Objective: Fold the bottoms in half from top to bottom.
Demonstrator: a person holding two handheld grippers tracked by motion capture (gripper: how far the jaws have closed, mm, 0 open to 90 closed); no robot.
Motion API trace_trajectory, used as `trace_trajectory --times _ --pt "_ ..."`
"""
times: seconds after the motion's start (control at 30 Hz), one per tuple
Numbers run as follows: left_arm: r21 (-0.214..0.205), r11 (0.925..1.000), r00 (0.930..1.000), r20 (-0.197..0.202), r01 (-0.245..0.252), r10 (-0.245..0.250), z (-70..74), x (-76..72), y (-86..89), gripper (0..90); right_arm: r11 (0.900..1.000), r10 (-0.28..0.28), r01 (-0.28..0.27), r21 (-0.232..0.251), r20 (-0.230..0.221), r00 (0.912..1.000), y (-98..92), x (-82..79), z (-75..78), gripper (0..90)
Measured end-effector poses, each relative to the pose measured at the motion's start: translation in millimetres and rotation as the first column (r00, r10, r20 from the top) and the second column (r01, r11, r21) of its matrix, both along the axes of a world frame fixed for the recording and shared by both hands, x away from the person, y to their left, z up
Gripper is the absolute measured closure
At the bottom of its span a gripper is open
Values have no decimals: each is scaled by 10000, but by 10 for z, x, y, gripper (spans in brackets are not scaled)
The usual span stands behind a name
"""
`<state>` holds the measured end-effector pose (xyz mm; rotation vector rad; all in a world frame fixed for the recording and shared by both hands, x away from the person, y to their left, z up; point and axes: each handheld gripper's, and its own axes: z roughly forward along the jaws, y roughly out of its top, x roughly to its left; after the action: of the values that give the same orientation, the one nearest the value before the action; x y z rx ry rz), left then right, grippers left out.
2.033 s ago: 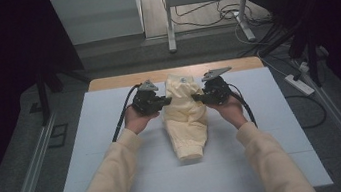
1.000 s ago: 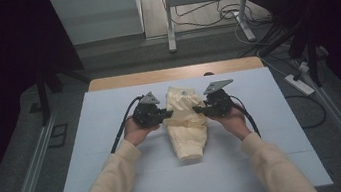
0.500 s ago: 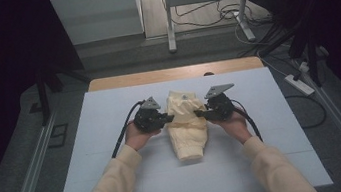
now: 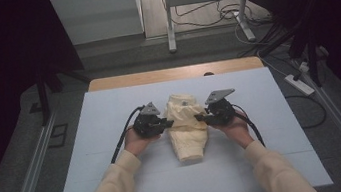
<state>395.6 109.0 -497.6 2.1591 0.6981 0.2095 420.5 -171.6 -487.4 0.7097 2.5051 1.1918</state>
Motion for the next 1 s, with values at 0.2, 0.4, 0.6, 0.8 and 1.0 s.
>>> trace_trajectory --times 0.2,0.4,0.6,0.8,1.0 --pt "-30 10000 10000 -42 17 -17 -26 -15 -6 784 10000 -4 4 64 -34 10000 -10 -18 -18 673" --pt "86 9999 9999 14 141 -141 -27 -44 -18 763 9999 83 -83 63 -77 9999 -25 -58 -9 660" --pt "58 9995 9995 -52 308 -308 -24 -89 -4 693 9998 104 -103 192 -62 9999 -59 -150 -1 603" --pt "-279 9992 9988 -368 302 -312 -8 -187 52 375 9993 24 -21 383 -70 10000 -129 -292 18 465" --pt "-244 9987 9970 -630 437 -452 7 -346 177 319 9992 43 -32 390 -285 9996 -228 -477 64 385"
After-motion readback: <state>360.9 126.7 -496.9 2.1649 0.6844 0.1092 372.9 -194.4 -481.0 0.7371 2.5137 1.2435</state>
